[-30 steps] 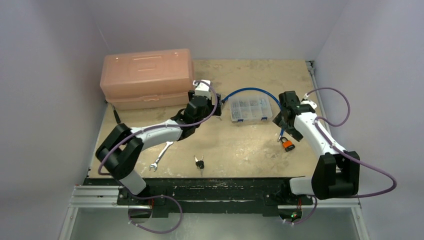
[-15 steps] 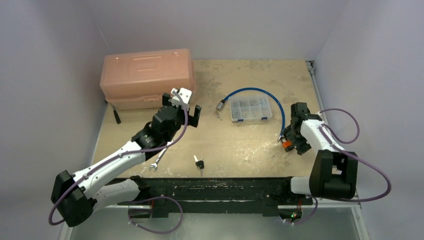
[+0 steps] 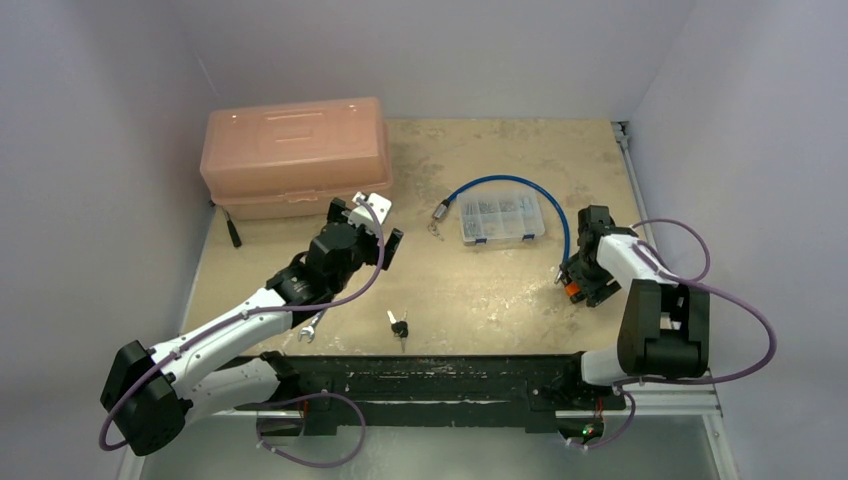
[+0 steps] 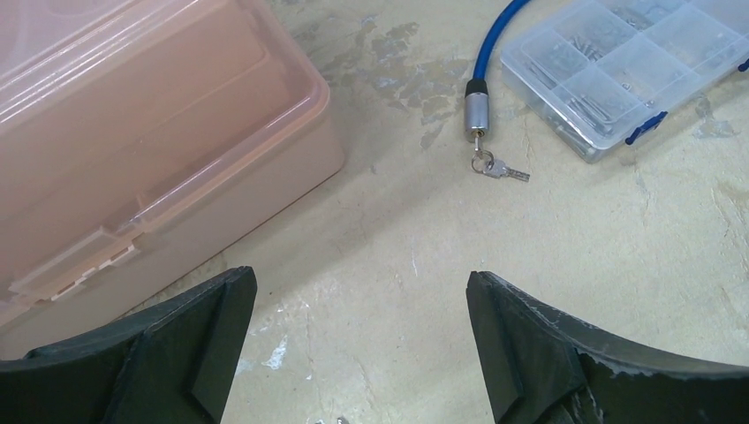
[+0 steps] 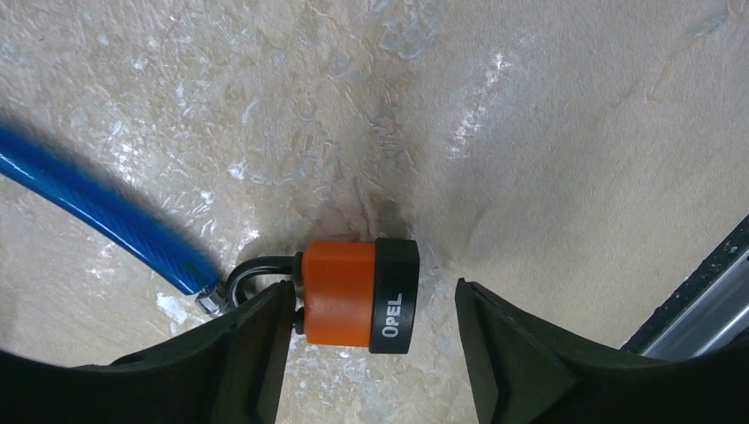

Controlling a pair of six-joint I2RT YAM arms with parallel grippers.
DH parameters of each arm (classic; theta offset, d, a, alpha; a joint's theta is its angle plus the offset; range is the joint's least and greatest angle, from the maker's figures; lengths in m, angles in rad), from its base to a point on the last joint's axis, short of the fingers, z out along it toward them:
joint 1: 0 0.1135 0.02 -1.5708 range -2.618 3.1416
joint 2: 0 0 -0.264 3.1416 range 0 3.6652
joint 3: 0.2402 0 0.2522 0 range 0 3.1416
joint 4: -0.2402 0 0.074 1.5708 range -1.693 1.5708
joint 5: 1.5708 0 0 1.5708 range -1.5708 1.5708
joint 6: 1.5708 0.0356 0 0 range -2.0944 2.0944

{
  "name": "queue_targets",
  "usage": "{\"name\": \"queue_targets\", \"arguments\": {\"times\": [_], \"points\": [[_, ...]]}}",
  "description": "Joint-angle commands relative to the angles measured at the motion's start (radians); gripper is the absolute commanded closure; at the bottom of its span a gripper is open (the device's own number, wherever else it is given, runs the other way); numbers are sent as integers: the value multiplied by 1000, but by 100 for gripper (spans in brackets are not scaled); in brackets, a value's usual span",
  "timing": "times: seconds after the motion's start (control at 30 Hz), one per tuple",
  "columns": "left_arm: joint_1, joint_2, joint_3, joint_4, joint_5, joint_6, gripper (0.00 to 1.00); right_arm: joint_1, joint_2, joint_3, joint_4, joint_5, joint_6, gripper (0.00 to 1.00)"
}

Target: Unlock with the key

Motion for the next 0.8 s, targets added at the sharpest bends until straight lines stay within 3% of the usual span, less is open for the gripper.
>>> {"name": "queue_targets", "arguments": {"times": [0.0, 0.27, 0.57, 0.77], "points": [[0, -1, 27, 30, 18, 27, 4, -6, 6, -5, 11, 37, 21, 29], [1, -2, 26, 29, 26, 33, 5, -9, -10, 3, -22, 70, 43, 49], [2, -3, 27, 39, 13, 22, 6, -9, -226, 29, -152, 57, 85, 86], [1, -13, 25, 42, -15, 16, 7, -2, -353, 2, -175, -107, 146, 100]]}}
